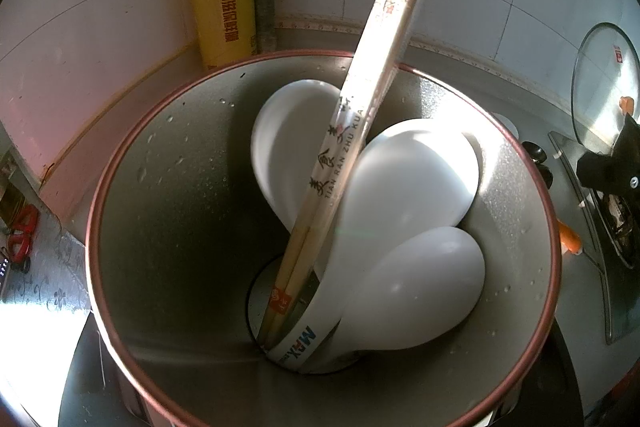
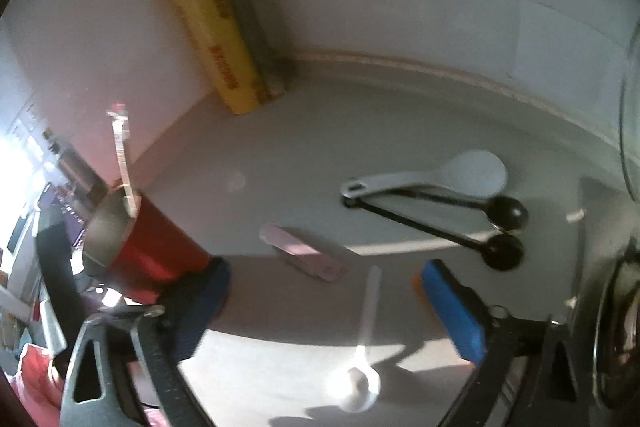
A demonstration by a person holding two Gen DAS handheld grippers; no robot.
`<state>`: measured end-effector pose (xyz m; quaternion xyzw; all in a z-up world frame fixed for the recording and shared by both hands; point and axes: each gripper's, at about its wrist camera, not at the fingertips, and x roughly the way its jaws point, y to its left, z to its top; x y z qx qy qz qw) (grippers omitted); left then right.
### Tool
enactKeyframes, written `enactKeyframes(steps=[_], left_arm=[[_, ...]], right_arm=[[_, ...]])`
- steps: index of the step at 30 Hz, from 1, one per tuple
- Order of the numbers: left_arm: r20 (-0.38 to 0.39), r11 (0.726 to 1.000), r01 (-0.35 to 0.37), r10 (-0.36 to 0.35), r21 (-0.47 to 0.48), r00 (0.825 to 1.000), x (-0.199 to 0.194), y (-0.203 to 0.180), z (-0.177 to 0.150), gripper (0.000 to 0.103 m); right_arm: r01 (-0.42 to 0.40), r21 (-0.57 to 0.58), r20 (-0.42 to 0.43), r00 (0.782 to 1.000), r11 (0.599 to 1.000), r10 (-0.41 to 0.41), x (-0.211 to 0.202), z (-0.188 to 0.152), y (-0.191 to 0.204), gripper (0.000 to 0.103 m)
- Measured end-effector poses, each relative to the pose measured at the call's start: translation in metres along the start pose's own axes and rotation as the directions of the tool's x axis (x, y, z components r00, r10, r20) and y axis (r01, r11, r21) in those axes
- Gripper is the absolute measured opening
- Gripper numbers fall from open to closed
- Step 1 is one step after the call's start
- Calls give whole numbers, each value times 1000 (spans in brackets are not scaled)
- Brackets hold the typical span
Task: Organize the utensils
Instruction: 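Move the right tool over the utensil pile toward a black ladle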
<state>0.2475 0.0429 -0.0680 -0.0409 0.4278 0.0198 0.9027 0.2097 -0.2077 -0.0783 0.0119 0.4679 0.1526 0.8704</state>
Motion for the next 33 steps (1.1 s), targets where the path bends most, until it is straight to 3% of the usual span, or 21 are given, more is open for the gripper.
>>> enactKeyframes(steps=[14,20,29,33], left_arm=[[2,1000,0,0,0,1000,-3,-4,-3,90],[2,1000,1,-1,1,1000,-2,-4,-4,90],[2,1000,0,0,0,1000,-2,-4,-3,90],[3,1000,1,-1,0,1000,-2,-4,-3,90]], right_arm=[[144,164,-70,988,976,-135,13,-11,-95,103],[138,202,-114,987,970,-117,37,-5,-116,103],[230,303,-232,959,925,-162,79,11,-144,103],[270,302,-242,949,914,-201,84,18,-144,94]])
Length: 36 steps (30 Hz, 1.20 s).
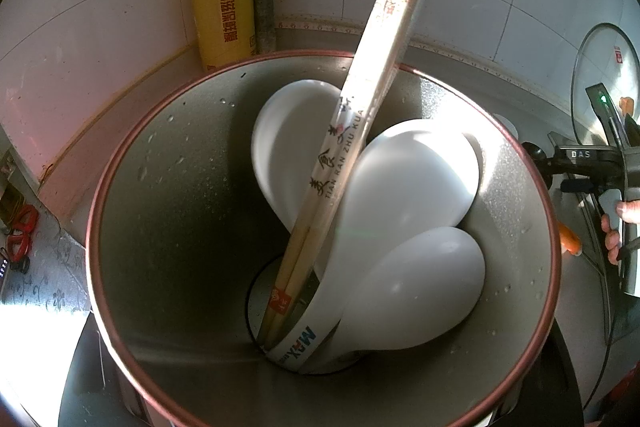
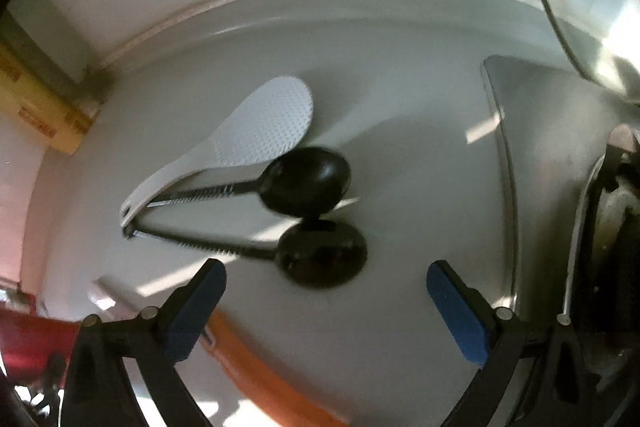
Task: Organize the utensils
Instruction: 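Move the right tool over the utensil pile toward a black ladle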
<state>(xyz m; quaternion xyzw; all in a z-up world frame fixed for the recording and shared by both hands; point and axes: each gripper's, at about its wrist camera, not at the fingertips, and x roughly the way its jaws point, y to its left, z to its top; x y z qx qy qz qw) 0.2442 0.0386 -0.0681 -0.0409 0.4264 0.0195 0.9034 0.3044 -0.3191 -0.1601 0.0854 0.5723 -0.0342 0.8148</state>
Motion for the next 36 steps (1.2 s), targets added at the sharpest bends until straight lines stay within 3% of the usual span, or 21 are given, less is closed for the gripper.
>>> enactKeyframes(steps=[4,9,10,15,24,36], left_arm=[[0,1000,0,0,0,1000,0,0,0,90],[0,1000,0,0,0,1000,0,0,0,90],[-1,1000,0,0,1,1000,0,0,0,90],[0,1000,0,0,0,1000,0,1,0,90],[-1,1000,3,-3,1,1000,0,0,0,90],[-1,1000,2,-2,1,1000,0,0,0,90]], right_arm=[[46,-50,9,999,998,-46,1,3,12,79],[91,-110,39,995,990,-87,1,-2,21,68],[88,-116,48,995,989,-83,0,-4,22,60],[40,-126,56,998,991,-33,-8,-12,19,52],[-67,-191,6,998,979,69,-20,-33,1,51],[-171,-119,33,984,978,176,-42,-40,-22,50]])
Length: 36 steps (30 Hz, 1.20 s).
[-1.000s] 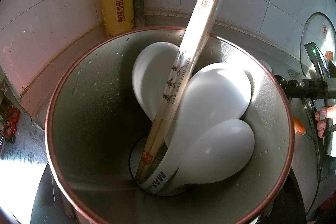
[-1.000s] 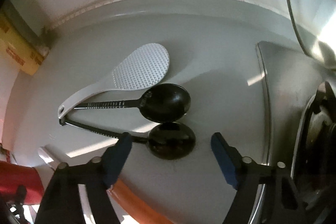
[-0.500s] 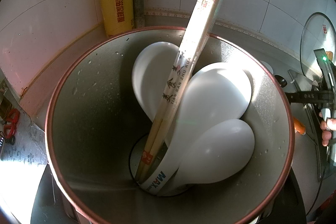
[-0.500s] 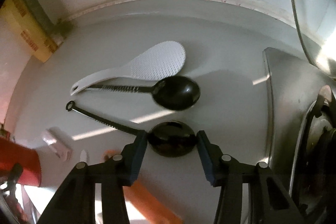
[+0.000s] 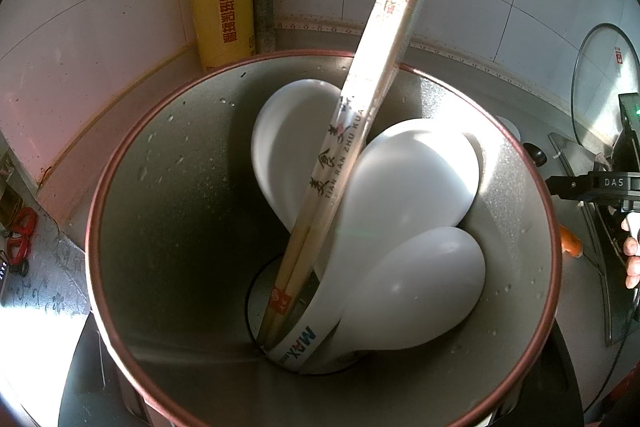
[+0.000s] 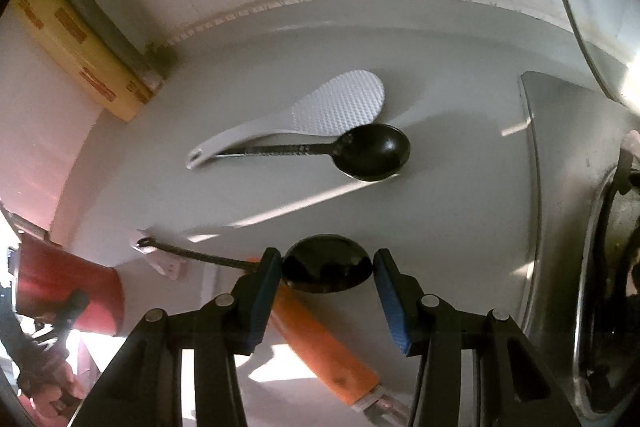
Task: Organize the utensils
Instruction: 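Move the right tool over the utensil pile toward a black ladle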
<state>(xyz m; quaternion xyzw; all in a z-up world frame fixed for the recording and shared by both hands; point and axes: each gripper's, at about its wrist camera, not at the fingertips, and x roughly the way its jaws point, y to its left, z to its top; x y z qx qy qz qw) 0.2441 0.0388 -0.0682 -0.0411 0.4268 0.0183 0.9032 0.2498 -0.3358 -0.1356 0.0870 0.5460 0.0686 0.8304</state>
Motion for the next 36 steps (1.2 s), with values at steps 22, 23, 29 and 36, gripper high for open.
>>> enactKeyframes(steps=[22,23,29,36], left_arm=[[0,1000,3,-3,3,1000,0,0,-1,90],[0,1000,2,-2,2,1000,0,0,-1,90],[0,1000,3,-3,3,1000,0,1,0,90],[0,1000,3,-3,3,1000,1,1,0,90]], right_arm=[[34,35,-79,996,999,-31,11,18,28,51],[34,37,-81,996,999,-31,13,20,28,51],[35,52,-94,995,998,-30,23,26,34,52],[28,29,-105,994,999,-25,28,29,38,53]])
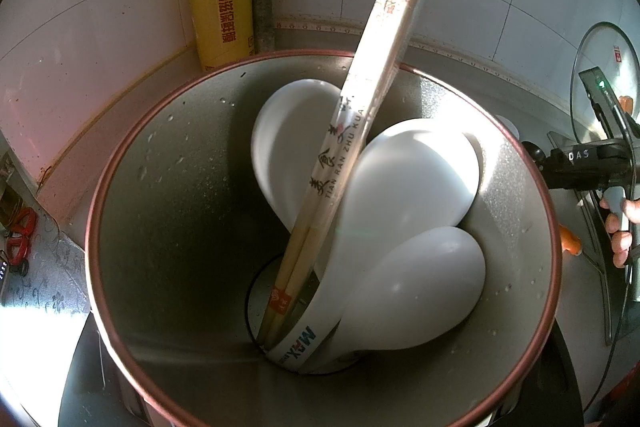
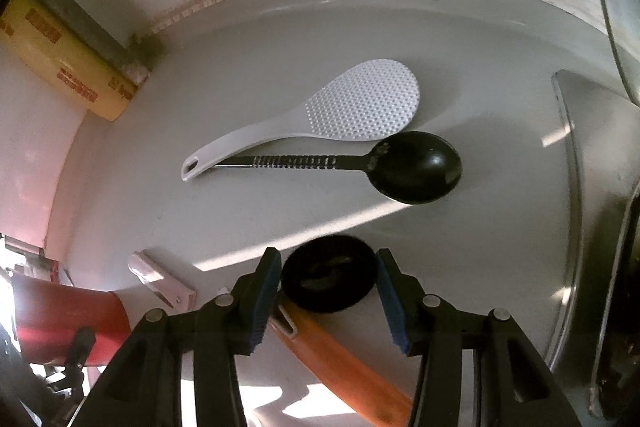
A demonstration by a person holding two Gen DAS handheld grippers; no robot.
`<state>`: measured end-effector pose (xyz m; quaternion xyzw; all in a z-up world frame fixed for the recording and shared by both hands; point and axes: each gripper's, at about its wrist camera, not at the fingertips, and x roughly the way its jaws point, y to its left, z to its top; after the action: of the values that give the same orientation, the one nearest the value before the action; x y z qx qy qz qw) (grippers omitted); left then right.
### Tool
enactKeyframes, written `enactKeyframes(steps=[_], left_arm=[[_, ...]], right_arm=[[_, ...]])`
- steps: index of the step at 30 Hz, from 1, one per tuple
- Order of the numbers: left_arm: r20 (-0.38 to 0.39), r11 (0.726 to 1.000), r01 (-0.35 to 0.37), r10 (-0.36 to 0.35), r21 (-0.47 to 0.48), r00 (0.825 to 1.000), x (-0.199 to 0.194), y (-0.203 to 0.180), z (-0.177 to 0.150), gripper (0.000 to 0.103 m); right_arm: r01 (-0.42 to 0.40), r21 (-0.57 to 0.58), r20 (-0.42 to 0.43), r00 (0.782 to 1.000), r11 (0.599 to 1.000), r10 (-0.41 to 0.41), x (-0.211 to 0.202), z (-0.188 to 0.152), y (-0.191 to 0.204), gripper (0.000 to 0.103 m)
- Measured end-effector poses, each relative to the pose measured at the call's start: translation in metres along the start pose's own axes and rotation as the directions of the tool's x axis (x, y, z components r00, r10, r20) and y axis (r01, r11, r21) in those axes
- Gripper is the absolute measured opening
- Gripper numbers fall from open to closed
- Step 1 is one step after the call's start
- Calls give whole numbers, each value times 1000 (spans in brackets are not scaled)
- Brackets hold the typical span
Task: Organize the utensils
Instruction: 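Move the right tool over the utensil pile toward a black ladle, then grasp the black ladle at its bowl with the right gripper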
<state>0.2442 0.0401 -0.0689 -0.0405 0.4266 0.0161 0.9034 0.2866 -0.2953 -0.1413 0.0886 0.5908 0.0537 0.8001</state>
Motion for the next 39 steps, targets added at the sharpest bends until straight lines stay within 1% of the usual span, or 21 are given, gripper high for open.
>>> enactKeyframes(steps=[2,3,4,8,13,17,19,23,25,29,31,35,38,39], left_arm=[[0,1000,-1,1,0,1000,0,0,0,90],[1,1000,-1,1,0,1000,0,0,0,90],[0,1000,0,0,0,1000,0,0,0,90],[1,1000,-1,1,0,1000,0,0,0,90],[1,1000,0,0,0,1000,0,0,0,90],[0,1000,0,0,0,1000,0,0,0,90],[0,1000,0,0,0,1000,0,0,-1,90],[0,1000,0,0,-1,1000,-1,0,-1,90],[0,1000,0,0,-1,1000,-1,0,-1,90],[0,1000,0,0,0,1000,-1,1,-1,90],[0,1000,0,0,-1,1000,-1,1,-1,90],[0,1000,0,0,0,1000,0,1,0,90],[0,1000,1,-1,0,1000,0,1,0,90],[0,1000,1,-1,0,1000,0,1,0,90]], right_arm=[[-18,0,21,1000,1000,18,-4,3,3,54],[-26,1,34,999,1000,26,-9,3,2,57],[-33,3,51,998,999,33,-15,3,0,57],[-44,47,105,994,998,39,-29,1,-10,57],[-70,119,105,993,990,58,-26,-4,-30,56],[-89,131,108,991,987,75,-18,-6,-33,54],[-103,137,110,990,985,88,-14,-7,-34,49],[-107,118,108,990,987,94,-6,-8,-28,45],[-117,117,109,989,986,104,-1,-8,-25,37],[-146,117,122,984,982,132,1,-12,-29,34],[-147,115,125,983,982,132,1,-14,-31,29],[-146,117,133,983,982,130,3,-15,-30,23],[-147,111,138,982,983,132,5,-17,-28,14],[-141,110,139,982,984,126,7,-16,-27,9]])
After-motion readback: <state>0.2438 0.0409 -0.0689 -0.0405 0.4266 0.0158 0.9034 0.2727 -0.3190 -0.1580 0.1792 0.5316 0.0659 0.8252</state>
